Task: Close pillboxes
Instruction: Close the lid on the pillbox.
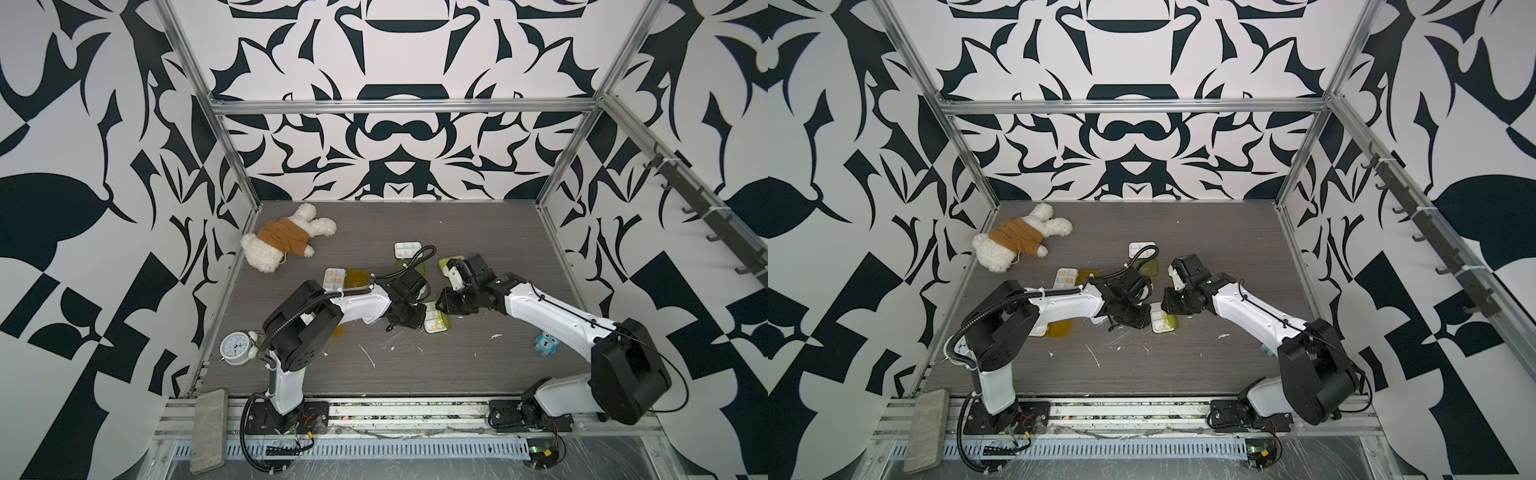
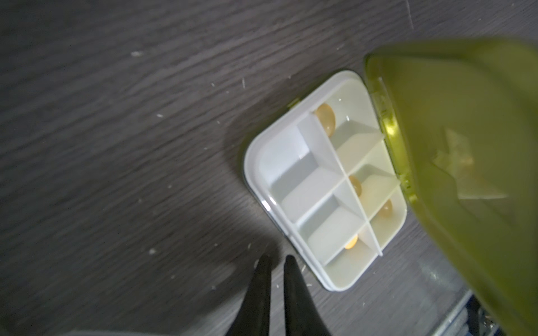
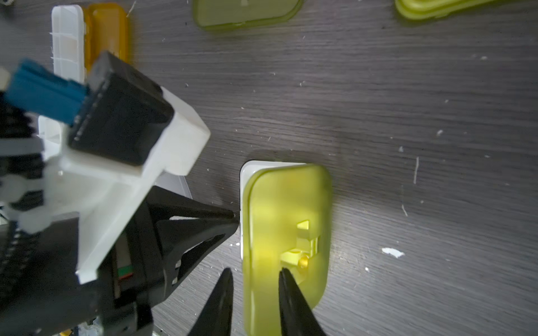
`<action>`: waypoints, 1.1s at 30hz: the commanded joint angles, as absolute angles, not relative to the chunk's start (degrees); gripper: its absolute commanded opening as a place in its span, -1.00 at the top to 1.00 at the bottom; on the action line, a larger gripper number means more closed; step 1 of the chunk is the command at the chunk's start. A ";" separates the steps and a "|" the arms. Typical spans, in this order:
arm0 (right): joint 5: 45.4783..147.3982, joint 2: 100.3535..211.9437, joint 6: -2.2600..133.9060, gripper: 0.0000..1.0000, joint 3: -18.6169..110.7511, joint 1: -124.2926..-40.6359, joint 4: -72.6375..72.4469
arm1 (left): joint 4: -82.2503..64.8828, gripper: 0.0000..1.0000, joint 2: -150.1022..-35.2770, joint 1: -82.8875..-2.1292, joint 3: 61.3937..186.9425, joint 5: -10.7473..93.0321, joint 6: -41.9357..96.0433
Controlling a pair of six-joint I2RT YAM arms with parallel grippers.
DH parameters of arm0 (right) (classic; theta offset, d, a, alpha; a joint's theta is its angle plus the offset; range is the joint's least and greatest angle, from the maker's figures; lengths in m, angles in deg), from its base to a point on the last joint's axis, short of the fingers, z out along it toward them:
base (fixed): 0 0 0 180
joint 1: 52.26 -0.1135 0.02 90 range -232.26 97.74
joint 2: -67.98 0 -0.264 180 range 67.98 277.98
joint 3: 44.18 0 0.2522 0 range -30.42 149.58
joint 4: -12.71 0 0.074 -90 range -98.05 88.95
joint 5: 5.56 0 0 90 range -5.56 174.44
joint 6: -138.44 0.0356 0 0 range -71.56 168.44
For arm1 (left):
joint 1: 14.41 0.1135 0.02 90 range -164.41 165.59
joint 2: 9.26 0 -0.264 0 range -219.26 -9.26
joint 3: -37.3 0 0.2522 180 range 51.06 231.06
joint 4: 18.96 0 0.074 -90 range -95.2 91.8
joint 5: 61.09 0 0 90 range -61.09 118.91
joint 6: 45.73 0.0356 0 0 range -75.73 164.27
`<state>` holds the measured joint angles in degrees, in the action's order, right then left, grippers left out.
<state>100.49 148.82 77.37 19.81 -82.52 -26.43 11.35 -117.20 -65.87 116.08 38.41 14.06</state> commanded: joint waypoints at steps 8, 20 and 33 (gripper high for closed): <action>100.02 148.90 78.47 0.41 19.31 -82.92 -24.39 | 14.72 0.72 -108.31 -66.18 113.66 33.50 15.07; 79.47 159.75 72.38 0.35 29.17 -89.46 -37.87 | 16.65 0.70 -95.72 -66.00 108.18 23.53 16.08; 74.23 168.00 71.68 0.34 36.07 -96.12 -40.07 | 14.15 0.68 -92.05 -64.33 103.96 22.93 15.31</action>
<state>76.63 168.21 72.21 34.59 -95.94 -37.49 14.70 -91.61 -64.54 104.45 23.11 15.78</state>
